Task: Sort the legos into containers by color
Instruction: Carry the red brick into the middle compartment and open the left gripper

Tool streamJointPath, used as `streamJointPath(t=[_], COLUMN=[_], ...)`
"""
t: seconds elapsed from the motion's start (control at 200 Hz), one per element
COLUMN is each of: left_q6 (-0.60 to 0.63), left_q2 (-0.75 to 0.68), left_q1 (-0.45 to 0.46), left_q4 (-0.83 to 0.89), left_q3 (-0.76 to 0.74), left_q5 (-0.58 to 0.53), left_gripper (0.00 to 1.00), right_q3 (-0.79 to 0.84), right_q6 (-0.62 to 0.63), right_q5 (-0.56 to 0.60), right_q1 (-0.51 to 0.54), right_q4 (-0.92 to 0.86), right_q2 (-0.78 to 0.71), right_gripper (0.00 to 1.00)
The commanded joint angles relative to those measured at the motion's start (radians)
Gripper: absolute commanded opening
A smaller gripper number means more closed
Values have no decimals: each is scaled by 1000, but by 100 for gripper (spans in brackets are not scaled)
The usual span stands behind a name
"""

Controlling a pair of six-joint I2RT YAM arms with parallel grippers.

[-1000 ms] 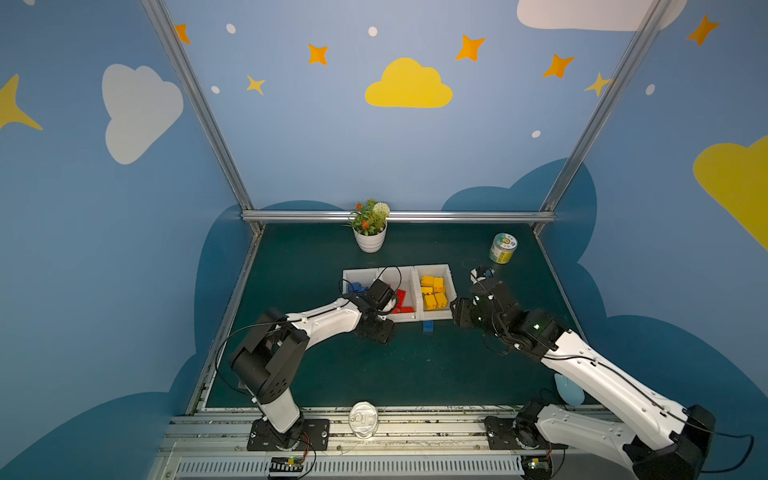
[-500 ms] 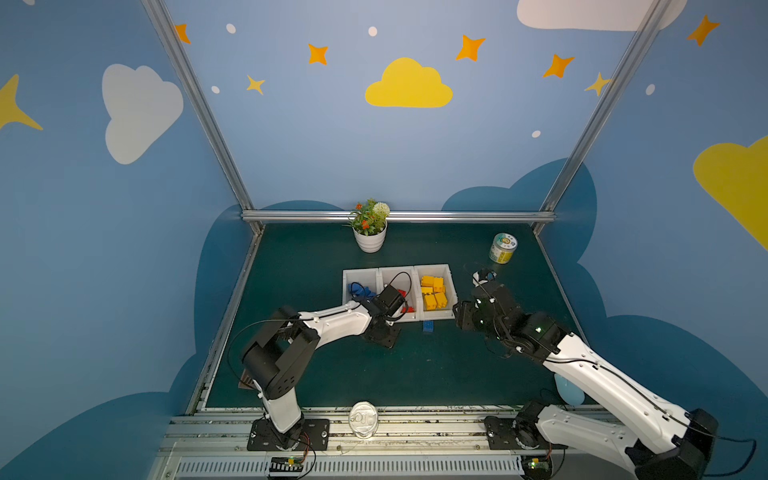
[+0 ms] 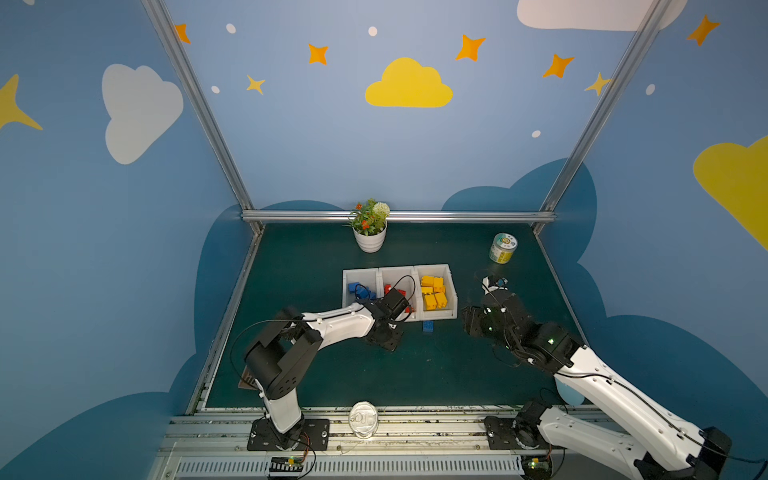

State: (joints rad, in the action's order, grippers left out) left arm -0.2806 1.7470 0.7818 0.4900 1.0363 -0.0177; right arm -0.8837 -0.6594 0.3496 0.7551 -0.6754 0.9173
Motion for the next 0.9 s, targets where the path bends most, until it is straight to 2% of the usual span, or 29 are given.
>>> streamJointPath(t=[0.0,0.125,0.25,0.38,0.536,0.766,0.896], left_q6=[-13,-6,-2,31,37,12,6], left_q2=[-63,-92,-64,39,168,226,223], left_q1=[11,10,-9,-55,-116,-135,-136], left_q4=[23,33,45,72,107,77,65], left_q3=[10,78,193,338,468,495,487], left_q5=[33,45,6,12,80,132,140], left_gripper=[25,25,26,27,28,30,38], right_q3=[13,23,25,23,27,47,57], right_q6=[-16,-17,-14,-11,-15,-32,-37], right_q5=[27,36,42,42,41,39,32], right_q1=[-2,-3,-5,-7,-7,-8,-7], right_q4=[-39,-46,-53,-65,-85,-108,-104], right_q2=[-27,-46,-59,-67,-81,-104,-107], right_gripper=[59,59,58,58,58,57,58])
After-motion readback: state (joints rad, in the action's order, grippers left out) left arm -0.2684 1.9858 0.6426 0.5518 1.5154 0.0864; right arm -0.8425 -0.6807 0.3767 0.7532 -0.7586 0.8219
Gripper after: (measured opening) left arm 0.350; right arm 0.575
